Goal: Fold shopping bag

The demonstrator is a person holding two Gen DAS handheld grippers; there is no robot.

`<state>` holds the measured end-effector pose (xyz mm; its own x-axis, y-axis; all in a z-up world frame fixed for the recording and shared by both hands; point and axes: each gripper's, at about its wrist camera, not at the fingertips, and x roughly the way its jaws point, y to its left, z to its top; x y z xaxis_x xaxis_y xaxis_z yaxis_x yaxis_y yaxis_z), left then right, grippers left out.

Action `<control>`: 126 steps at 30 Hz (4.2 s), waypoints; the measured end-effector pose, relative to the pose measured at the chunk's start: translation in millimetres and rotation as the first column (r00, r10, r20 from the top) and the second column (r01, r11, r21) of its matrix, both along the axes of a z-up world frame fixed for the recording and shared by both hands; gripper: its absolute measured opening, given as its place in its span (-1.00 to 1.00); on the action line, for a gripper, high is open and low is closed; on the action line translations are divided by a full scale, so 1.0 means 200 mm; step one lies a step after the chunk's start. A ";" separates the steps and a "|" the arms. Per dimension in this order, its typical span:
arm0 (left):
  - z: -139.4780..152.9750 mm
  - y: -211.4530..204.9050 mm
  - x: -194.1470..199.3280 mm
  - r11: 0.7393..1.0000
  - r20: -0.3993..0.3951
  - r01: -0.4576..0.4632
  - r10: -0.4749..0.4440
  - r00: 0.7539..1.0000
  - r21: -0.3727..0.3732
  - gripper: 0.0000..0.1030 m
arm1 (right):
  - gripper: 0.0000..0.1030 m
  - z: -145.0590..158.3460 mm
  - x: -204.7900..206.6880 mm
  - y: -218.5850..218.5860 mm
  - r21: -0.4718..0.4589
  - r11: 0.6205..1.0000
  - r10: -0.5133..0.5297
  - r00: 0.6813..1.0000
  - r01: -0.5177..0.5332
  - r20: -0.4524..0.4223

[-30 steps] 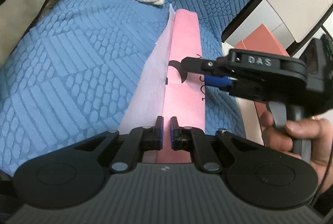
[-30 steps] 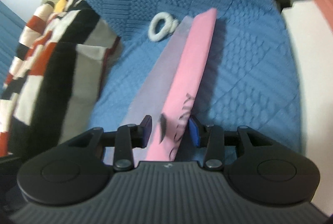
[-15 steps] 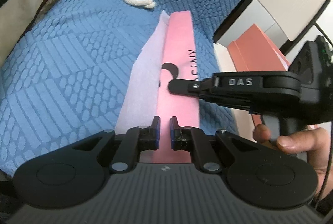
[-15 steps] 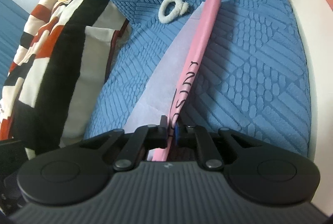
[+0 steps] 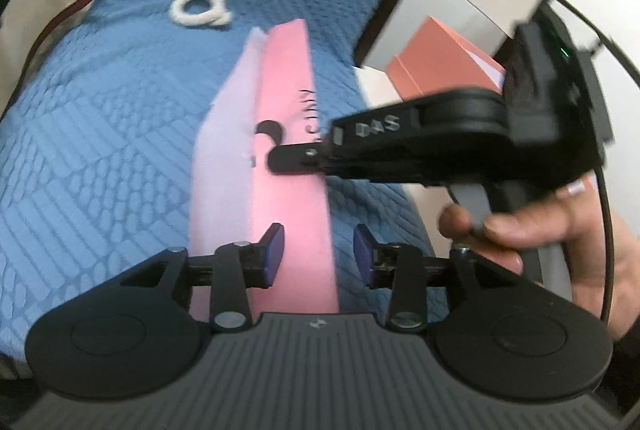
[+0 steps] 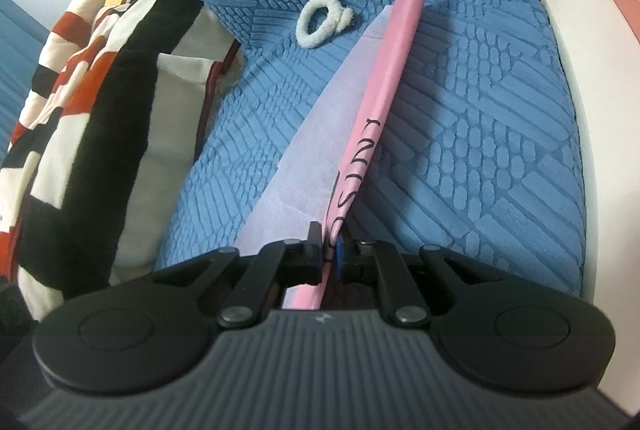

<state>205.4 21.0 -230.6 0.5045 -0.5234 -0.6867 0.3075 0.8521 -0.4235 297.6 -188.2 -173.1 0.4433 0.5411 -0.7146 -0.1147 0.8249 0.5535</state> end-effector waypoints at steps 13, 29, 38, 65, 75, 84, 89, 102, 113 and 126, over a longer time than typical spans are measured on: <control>-0.05 -0.16 -0.02 0.959 0.099 0.031 -0.062 0.993 0.282 -0.23 | -0.82 0.00 -0.02 -0.02 0.033 0.999 -0.016 0.999 0.017 -0.043; -0.12 0.20 0.14 0.955 -0.158 -0.223 0.194 0.968 -0.194 -0.85 | -0.56 0.12 -0.03 -0.04 0.062 0.998 -0.023 0.996 0.018 0.082; -0.23 0.32 0.17 0.867 -0.333 -0.368 0.256 0.908 -0.337 -0.86 | -0.56 0.11 -0.01 0.07 -0.007 1.000 0.003 0.992 -0.002 0.124; -0.05 0.25 0.22 0.972 -0.097 -0.215 0.206 0.974 -0.096 -0.78 | -0.67 0.02 0.04 0.21 -0.177 0.984 0.036 0.995 -0.019 0.098; -0.11 0.17 0.26 0.984 -0.103 -0.172 0.167 0.980 -0.038 -0.78 | -0.57 0.06 0.15 0.16 -0.234 0.972 0.013 0.987 0.025 0.159; -0.11 0.18 0.28 0.987 -0.112 -0.156 0.151 0.982 -0.035 -0.78 | -0.14 0.04 0.41 0.08 -0.237 0.967 -0.050 0.985 0.090 0.168; -0.11 0.18 0.29 0.988 -0.114 -0.148 0.143 0.983 -0.036 -0.78 | -0.14 -0.01 0.52 0.05 -0.186 0.979 -0.051 0.987 0.080 0.154; -0.12 0.17 0.29 0.988 -0.112 -0.147 0.141 0.984 -0.046 -0.78 | -0.11 -0.05 0.60 -0.02 0.004 0.999 0.034 0.996 -0.034 0.080; -0.13 0.17 0.28 0.980 -0.121 -0.192 0.184 0.975 -0.059 -0.78 | -0.72 0.17 0.40 0.01 0.048 0.989 0.129 0.968 -0.143 0.215; -0.14 0.21 0.25 0.952 -0.169 -0.276 0.253 0.953 -0.132 -0.78 | -0.78 0.28 0.04 0.07 -0.104 0.967 0.255 0.909 -0.233 0.329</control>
<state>254.9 63.3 -258.6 0.5375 -0.4891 -0.6869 0.0036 0.8160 -0.5781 305.3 -174.1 -116.5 0.5229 0.6233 -0.5814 -0.4872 0.7782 0.3962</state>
